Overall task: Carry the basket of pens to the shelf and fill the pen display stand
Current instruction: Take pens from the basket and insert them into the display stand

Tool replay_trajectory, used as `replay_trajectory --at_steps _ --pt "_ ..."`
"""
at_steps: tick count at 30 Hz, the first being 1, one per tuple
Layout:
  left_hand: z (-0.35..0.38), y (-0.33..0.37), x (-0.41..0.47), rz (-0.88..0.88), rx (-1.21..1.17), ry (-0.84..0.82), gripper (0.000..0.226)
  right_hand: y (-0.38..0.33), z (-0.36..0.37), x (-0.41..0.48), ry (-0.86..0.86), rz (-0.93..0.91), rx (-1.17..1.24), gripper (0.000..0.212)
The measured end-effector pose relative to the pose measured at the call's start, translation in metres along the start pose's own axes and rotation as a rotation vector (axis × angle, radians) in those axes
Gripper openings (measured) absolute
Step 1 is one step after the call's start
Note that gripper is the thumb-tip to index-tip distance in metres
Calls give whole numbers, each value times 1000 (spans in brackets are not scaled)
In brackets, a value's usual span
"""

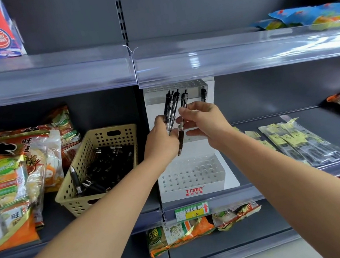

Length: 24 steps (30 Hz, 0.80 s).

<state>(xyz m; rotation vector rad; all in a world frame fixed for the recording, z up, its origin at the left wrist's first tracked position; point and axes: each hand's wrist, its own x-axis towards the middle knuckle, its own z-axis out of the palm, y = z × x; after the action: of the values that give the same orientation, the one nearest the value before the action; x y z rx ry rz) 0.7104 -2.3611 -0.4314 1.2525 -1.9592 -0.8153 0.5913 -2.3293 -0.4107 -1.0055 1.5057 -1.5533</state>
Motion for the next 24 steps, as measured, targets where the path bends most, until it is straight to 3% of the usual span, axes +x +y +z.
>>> replay_trajectory --at_steps 3,6,11,15,24 --pt "-1 -2 0 42 4 -2 23 -3 2 0 -14 -1 18 16" --pt "-3 -5 3 -65 -211 -61 21 -3 3 2 -16 2 39 17" --pt "-9 -4 4 -236 -408 -152 57 1 7 2 -24 25 62 18" --pt "-4 -5 8 -210 -390 -91 50 1 13 4 -2 46 80 19" --pt "-7 -6 12 -281 -618 -115 20 -3 11 6 2 88 68 15"
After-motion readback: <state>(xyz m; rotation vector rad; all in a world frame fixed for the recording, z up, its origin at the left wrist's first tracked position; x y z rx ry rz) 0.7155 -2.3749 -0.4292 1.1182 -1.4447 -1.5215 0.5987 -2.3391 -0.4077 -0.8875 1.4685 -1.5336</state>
